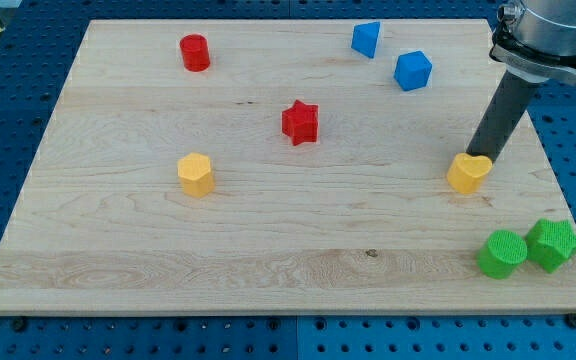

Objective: Push the yellow heart top to the green star

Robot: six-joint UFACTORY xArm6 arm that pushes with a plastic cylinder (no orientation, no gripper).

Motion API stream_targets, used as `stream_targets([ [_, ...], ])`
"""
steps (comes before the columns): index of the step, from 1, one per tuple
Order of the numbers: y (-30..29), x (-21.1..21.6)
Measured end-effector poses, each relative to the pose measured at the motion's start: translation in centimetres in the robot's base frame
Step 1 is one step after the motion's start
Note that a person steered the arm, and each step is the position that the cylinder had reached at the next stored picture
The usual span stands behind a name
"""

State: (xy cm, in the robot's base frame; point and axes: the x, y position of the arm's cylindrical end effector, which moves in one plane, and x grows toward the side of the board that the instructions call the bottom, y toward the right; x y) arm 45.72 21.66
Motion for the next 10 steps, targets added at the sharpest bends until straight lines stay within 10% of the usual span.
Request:
stream_targets([
  [5, -7.3, -1.3],
  [10, -1.9, 1.9],
])
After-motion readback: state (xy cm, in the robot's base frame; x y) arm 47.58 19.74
